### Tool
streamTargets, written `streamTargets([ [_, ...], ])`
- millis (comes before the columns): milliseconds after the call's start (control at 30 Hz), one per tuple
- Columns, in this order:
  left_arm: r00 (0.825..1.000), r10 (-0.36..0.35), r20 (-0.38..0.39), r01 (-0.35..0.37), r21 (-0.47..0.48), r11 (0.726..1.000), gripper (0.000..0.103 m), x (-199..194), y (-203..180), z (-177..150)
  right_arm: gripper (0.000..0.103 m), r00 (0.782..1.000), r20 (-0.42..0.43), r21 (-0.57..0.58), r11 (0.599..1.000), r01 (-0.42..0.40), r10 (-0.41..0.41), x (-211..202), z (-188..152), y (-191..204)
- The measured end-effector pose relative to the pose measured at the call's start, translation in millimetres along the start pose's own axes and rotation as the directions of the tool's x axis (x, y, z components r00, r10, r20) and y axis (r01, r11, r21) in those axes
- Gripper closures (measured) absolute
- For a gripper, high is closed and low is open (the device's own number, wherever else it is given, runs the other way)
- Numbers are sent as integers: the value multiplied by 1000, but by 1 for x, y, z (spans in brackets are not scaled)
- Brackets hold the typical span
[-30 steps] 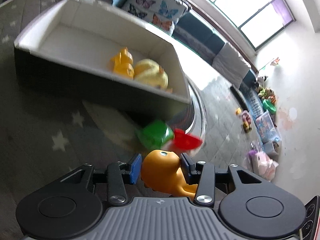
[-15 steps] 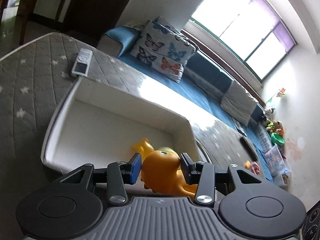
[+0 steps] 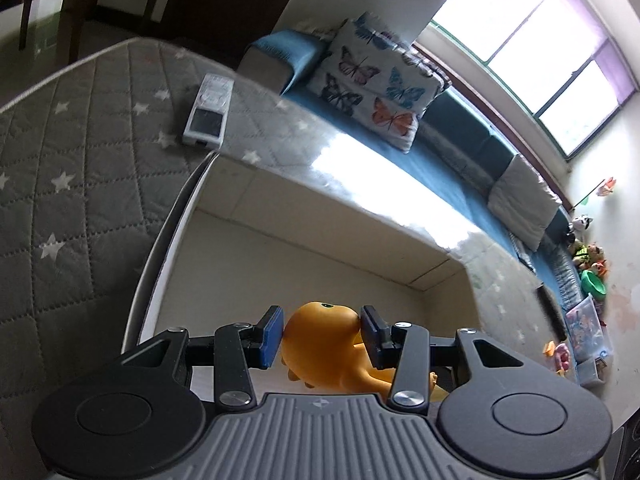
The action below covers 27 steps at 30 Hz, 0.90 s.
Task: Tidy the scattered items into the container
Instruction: 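Lift the orange duck with both grippers and carry it over the box, then open both grippers to drop the orange duck into the box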
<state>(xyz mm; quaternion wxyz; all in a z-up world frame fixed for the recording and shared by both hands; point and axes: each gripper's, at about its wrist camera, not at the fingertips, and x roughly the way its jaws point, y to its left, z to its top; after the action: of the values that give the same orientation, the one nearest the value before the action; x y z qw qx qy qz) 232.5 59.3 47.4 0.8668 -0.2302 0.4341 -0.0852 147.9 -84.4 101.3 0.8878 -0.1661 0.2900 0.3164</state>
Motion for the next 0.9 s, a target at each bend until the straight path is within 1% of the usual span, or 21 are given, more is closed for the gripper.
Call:
streamTargets([
  [167,999,21,-31,-21,-10,1000,58,15,10,-2,53,999,-30,31,999,-45,46,15,-4,-6],
  [333,999,29,-45,-30,-20,999,58,20,13,-6,53,998,-32,44,998,-51,52,15,-7,-8],
  [500,998,47,-31,-48,-13,999,57,13,12,-7,53,999,-8,55,998,-40,40,2,-10,-2],
  [600,999,51,-16,-51,-14,999,59,8,11,-7,53,999,14,68,997,-32,31,-10,-10,1],
  [900,999,35,33,-35,20,999,59,-19,-5,-16,52,999,45,84,996,-6,2,-37,-15,8],
])
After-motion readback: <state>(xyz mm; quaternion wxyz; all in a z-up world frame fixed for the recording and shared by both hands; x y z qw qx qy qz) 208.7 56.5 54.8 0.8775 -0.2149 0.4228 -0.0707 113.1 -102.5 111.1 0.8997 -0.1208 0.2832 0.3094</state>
